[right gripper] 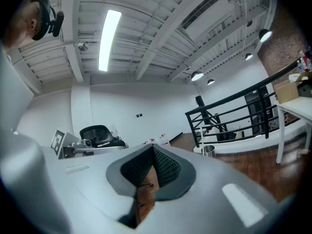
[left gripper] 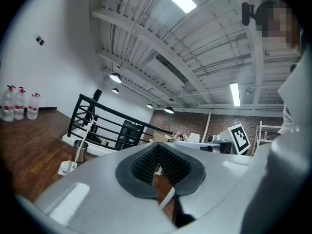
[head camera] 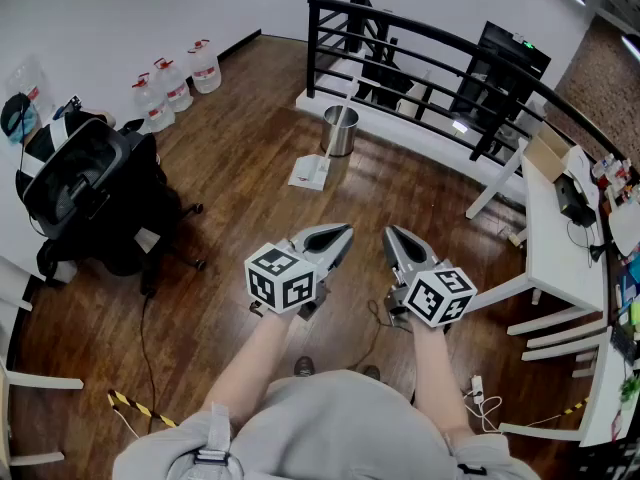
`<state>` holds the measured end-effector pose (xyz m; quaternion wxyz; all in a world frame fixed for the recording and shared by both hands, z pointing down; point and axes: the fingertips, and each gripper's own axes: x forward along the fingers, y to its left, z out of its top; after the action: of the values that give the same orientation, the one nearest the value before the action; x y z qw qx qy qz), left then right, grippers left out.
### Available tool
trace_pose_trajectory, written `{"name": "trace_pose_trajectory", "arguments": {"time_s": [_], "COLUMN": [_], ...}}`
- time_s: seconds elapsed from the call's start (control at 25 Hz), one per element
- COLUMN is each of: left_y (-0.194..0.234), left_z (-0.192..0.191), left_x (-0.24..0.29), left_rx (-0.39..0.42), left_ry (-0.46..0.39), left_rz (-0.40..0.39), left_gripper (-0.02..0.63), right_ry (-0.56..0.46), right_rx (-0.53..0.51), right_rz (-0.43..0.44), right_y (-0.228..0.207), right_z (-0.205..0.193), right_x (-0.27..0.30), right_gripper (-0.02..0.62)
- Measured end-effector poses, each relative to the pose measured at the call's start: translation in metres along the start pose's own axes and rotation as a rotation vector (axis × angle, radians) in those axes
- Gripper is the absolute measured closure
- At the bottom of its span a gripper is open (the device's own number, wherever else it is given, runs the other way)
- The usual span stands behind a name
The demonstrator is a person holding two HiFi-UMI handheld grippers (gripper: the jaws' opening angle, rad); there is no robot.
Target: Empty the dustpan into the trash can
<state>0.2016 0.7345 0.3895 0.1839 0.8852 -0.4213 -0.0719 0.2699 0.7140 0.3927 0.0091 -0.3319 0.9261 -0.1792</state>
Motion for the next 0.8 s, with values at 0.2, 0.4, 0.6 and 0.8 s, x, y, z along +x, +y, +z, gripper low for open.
{"name": "trace_pose_trajectory", "arguments": {"time_s": [0.2,0.4,0.6,0.8], "left_y": [0.025,0.040,0.061,0.100], "left_z": [0.010,0.014,0.025,0.023], "left_x": [-0.016,-0.013,0.008,0.044], "left_rx": [0.012,0.000,-0.005,-0.013], "left_ry": [0.012,0.021,0.006,0.021], "left_rz": [-0.011,-0.016,-0.010,0.024], "left_gripper": [0.601,0.601,0.601,0.601], "right_ry": [-0.031,-0.029,-0.004,-0.005], "right_rx": [-0.020,-0.015,-0.004,0.009], "right_rz": [-0.014,-0.027,-0.020,-0.003], "right_y": [0.015,0.012,-0.006,-0.048], "right_z": [0.009,0.012,0.009,0.016], "right_x": [0.024,0.038,0.060,0.095], "right_gripper": [0.595,0.595,0.595,0.595]}}
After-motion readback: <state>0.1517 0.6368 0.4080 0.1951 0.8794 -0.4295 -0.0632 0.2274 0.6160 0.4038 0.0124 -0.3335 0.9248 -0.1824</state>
